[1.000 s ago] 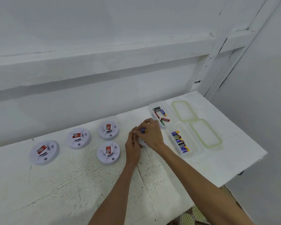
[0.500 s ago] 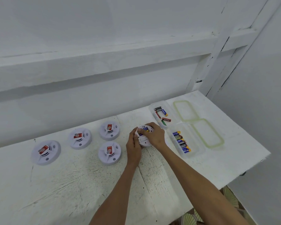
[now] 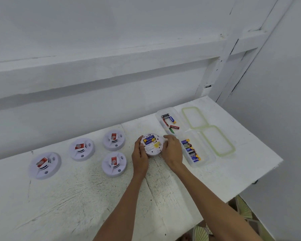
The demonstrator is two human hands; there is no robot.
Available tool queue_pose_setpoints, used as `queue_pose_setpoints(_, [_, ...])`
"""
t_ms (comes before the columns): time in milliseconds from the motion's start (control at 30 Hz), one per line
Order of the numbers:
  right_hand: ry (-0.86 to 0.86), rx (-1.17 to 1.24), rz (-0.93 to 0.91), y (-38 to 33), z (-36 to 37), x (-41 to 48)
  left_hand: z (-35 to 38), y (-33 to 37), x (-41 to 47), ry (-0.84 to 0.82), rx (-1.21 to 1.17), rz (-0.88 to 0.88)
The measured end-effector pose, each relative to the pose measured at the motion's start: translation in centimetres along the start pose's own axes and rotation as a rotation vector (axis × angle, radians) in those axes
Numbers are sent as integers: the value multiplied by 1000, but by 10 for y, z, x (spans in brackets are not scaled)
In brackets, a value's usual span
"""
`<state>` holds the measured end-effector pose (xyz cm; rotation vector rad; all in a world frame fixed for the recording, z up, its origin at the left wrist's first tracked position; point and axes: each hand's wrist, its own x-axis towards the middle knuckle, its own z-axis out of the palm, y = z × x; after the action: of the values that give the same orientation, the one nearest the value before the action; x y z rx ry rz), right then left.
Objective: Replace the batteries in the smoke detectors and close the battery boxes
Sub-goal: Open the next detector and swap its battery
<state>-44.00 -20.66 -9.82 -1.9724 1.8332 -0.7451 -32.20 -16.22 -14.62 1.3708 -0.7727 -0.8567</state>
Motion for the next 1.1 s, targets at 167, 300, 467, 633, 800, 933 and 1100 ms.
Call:
queue_pose_setpoints(167, [-108,-291,-24,11,5,-24,1,0,-1,21,25,4])
queue_pose_setpoints(300, [-156,-378,30,10,9,-35,1,3,-3,37,46,11])
queue_pose_setpoints(467, [-178,-369,61,1,0,-30,1,1,-3,38,42,3])
queue_pose_setpoints(633, [-88,-304,65,2,-3,-29,1,7,-4,56,49,15])
queue_pose_setpoints(800, [-33,-239,172,3,-5,-30,2,4,-2,76,41,9])
queue_pose_setpoints(933, [-8,-34,288,-3,-8,-26,3,6,-3,74,47,49])
queue_pose_setpoints(1100, [-29,149,260,-15,-6,-23,3,7,-4,66,15,55])
